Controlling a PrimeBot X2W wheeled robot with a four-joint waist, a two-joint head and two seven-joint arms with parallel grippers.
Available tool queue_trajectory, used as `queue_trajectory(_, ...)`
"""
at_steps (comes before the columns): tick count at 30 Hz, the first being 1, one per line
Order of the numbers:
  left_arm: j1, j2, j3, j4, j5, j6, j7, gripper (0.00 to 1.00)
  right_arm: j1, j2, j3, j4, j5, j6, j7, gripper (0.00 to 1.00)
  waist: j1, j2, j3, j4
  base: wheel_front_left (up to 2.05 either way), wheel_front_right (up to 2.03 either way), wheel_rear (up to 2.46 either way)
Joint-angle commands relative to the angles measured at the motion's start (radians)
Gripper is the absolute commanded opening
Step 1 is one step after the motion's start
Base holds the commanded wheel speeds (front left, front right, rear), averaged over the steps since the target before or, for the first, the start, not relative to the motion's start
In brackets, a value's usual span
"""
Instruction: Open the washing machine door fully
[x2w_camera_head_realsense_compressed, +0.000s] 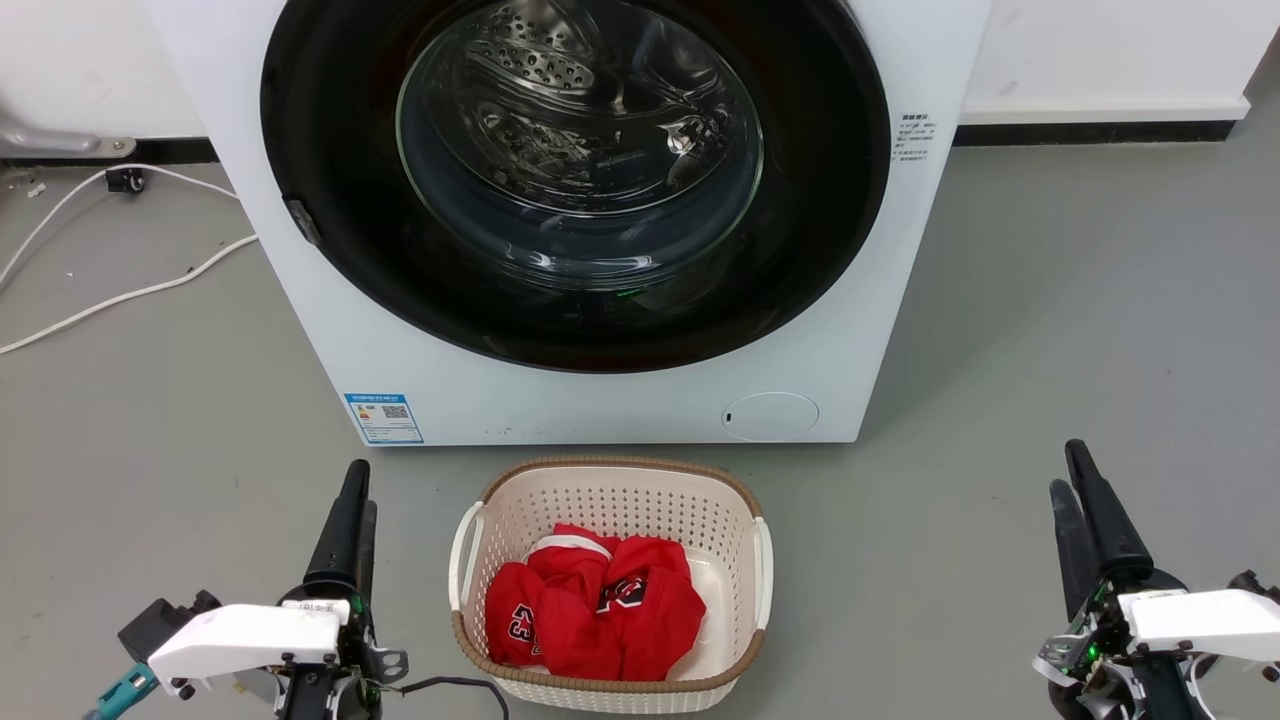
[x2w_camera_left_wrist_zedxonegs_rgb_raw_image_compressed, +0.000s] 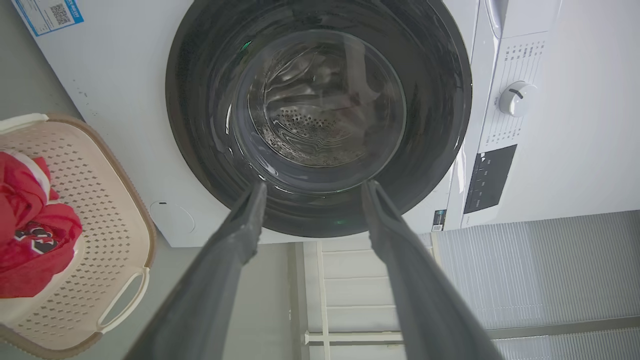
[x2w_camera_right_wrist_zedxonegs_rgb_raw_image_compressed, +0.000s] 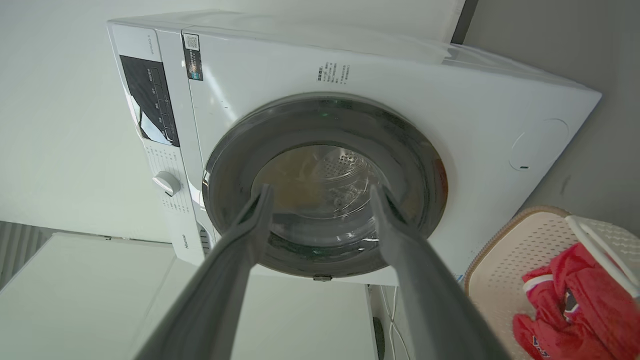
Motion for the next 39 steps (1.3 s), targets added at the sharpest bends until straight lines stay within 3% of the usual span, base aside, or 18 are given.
queue_trajectory(1, -0.017, 0.008, -0.001, -0.024, 0.024, -0.001, -0.008, 1.0, -0.007, -0.003, 0.002, -0.025, -0.03, 0.0, -0.008, 1.0, 0.0, 0.0, 0.0, 0.0, 0.0, 0.0, 0.0)
queue_trajectory(25, -0.006, 0.007, -0.012, -0.083, 0.527, -0.002, -0.104, 1.0, 0.017, -0.002, 0.001, -0.094, -0.682, 0.0, -0.102, 1.0, 0.0, 0.0, 0.002, -0.005, 0.0, 0.0, 0.0)
queue_trajectory(39, 0.002, 0.017, -0.023, -0.101, 0.778, -0.003, -0.147, 1.0, 0.026, -0.001, 0.016, -0.117, -0.923, 0.0, -0.125, 1.0, 0.0, 0.0, 0.002, -0.01, 0.0, 0.0, 0.0)
